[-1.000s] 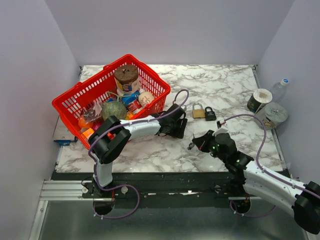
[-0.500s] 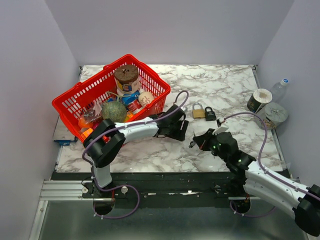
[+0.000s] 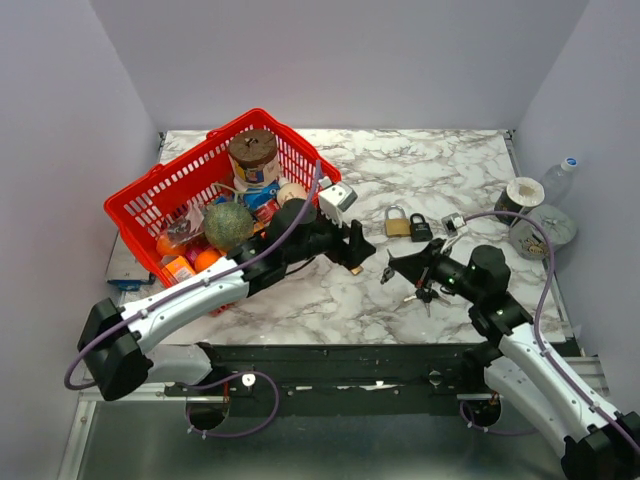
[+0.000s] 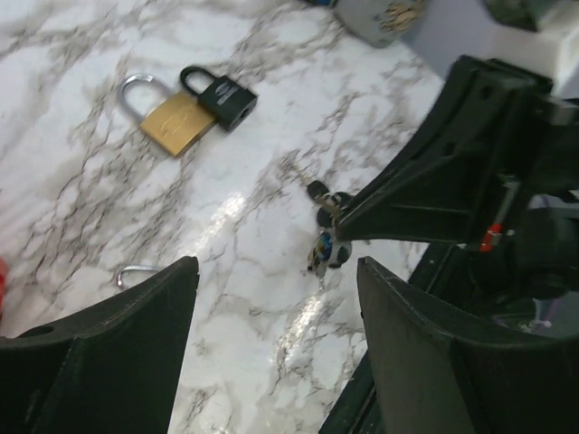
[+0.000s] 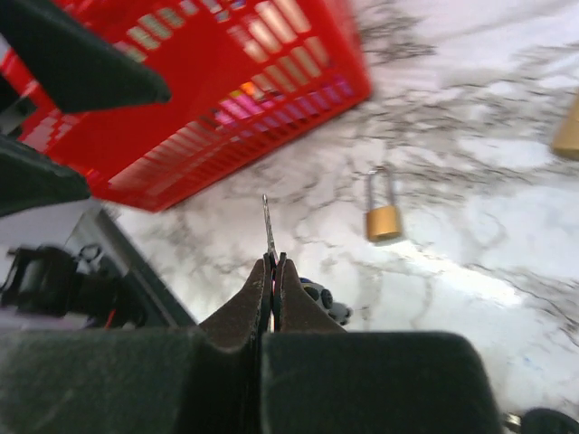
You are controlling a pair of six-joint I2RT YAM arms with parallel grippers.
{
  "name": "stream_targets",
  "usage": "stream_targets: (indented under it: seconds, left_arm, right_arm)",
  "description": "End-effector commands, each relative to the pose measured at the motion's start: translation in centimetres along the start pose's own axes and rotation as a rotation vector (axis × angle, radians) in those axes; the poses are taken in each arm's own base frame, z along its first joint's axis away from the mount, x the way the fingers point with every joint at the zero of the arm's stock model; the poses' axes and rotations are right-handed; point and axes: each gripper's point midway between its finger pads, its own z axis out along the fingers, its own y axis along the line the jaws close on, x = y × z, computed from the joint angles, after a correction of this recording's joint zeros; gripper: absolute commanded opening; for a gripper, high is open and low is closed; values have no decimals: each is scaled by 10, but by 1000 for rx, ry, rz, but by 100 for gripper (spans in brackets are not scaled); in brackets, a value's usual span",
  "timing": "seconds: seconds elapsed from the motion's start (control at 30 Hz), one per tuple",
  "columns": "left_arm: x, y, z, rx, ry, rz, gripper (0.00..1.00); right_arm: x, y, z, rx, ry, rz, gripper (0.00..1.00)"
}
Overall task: Unlock with the key
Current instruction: Adjust the key.
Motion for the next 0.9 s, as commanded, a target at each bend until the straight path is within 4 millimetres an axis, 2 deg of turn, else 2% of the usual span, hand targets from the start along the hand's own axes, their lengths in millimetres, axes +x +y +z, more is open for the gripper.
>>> stream_targets:
  seconds: [0.0,0.03,0.1,0.13,0.27,0.37,0.5,0.87]
  left_arm:
    - [-27,-53,-23,281,-119,89,79]
    - [-30,-59,-25,310,-122,92,79]
    - [-31,-71,-30,381,-114,87,79]
    - [-31,-74,-31,401,-111,70,79]
    - [-28,-88,-31,499,-101,27,79]
    - [-25,-97,-29,562,-70,-15,74]
    - [-21,-101,-28,596,-52,-42,63]
    - [-20,-101,-27,601,-53,-57,56]
  right_arm:
    - [-5,68,-21,-352,51,-124,1]
    - [-12,77,-23,-397,21,-146,1]
    - [-9,90,-30,-477,30,-135,1]
    - [-15,97,-32,-513,-2,-156,1]
    - [-16,106,-36,-574,-3,-151,1]
    - [-21,112,-38,-602,-20,-166,1]
    - [-24,115,-40,-603,-29,-189,1]
    - [-32,108,-39,-544,-99,-185,1]
